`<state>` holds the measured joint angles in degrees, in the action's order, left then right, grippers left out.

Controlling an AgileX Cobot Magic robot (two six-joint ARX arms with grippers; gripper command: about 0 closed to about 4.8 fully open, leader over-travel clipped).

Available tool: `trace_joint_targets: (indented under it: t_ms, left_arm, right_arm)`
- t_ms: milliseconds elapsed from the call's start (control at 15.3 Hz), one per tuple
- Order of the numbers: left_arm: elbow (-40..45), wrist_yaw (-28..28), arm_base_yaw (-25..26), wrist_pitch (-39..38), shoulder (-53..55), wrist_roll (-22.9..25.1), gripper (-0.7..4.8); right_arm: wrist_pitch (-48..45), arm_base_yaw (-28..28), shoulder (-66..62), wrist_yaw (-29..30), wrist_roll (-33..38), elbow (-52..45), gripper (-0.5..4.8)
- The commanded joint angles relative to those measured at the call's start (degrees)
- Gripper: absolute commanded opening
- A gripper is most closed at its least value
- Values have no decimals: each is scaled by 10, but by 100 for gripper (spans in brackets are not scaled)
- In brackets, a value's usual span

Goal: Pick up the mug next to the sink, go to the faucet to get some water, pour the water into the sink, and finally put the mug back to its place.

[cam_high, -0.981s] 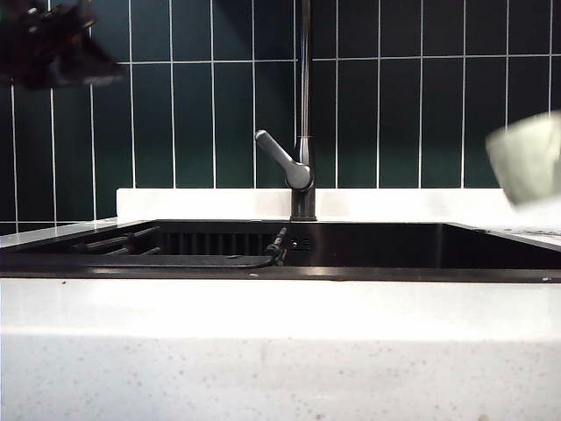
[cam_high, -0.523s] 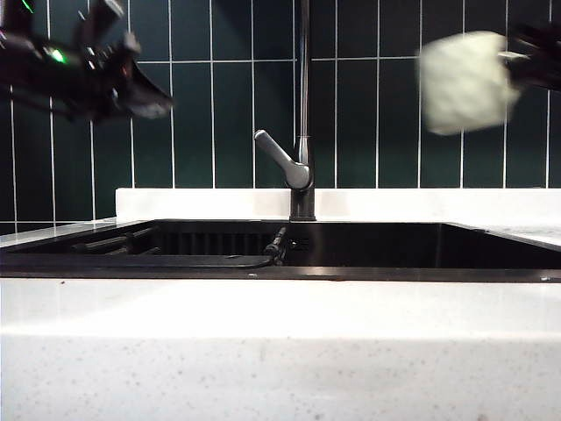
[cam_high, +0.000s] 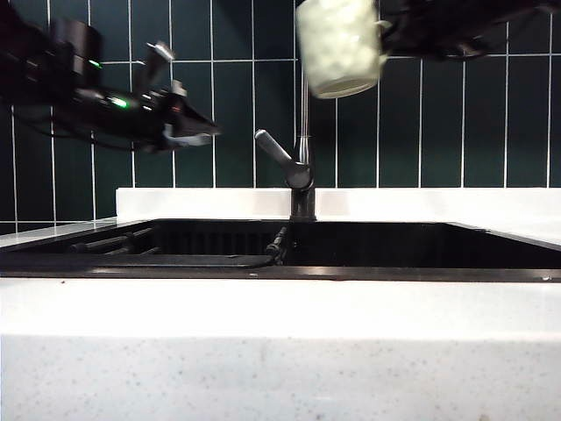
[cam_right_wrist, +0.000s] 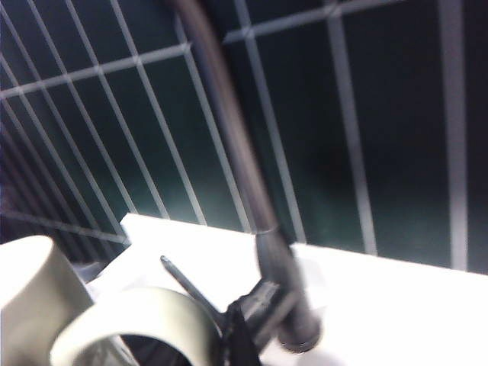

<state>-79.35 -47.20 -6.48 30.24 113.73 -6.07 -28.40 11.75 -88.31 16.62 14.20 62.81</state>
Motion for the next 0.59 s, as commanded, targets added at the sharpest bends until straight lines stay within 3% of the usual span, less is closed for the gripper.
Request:
trace_joint_targets:
  t_ms: [65,327,458,589]
  left_arm:
    - [-97,-28,-23,1,74,0,187]
    - [-192,-52,-52,-1,140,1,190]
    - [-209,-54,-59,-1,148,11,225]
    - [-209,-63,-60,7,148,14,224]
  right_arm:
    - [16,13,-19,-6,6,50,-1]
    - [18,16,-23,-6,6,59,-1]
    - [25,16,-23,0,6,60,-1]
    - [29,21,-23,2,6,59,-1]
